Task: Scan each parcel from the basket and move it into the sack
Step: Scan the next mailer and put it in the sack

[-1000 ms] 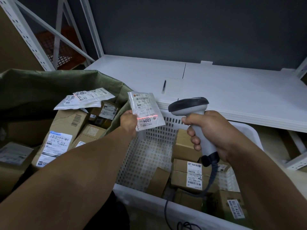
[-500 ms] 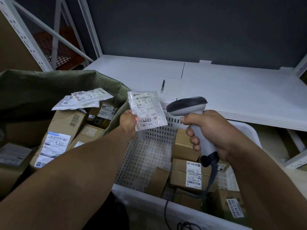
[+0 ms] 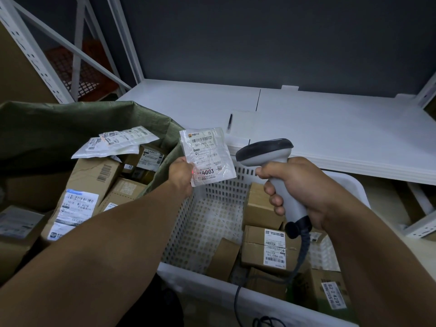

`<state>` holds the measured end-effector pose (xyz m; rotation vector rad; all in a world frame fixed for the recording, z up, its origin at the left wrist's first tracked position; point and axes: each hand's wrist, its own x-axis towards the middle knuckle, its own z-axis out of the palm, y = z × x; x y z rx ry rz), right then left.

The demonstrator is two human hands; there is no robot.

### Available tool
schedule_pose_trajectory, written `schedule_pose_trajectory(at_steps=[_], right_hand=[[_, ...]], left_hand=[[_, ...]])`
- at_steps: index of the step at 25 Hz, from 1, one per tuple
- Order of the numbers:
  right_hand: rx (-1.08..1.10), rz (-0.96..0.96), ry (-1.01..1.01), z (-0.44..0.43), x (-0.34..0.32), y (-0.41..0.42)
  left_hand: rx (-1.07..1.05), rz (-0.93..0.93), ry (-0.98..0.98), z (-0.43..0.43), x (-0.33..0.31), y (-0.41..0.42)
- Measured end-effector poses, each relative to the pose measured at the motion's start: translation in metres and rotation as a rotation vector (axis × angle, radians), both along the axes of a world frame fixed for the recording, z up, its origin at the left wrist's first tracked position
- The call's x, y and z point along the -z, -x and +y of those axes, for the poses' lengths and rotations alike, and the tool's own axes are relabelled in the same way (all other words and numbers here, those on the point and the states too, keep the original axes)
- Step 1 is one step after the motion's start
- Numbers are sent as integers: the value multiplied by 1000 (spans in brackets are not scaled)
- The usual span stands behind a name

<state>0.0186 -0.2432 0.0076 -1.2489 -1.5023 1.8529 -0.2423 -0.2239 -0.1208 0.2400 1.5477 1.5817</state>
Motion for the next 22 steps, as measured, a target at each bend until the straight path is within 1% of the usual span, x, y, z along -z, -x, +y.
schedule_pose_trajectory(at_steps=[14, 22], right_hand=[[36, 13, -50, 2, -4, -1], [96, 91, -113, 1, -10, 23]], left_hand=[[9, 52, 88, 1, -2, -3], [13, 5, 15, -15, -19, -12]])
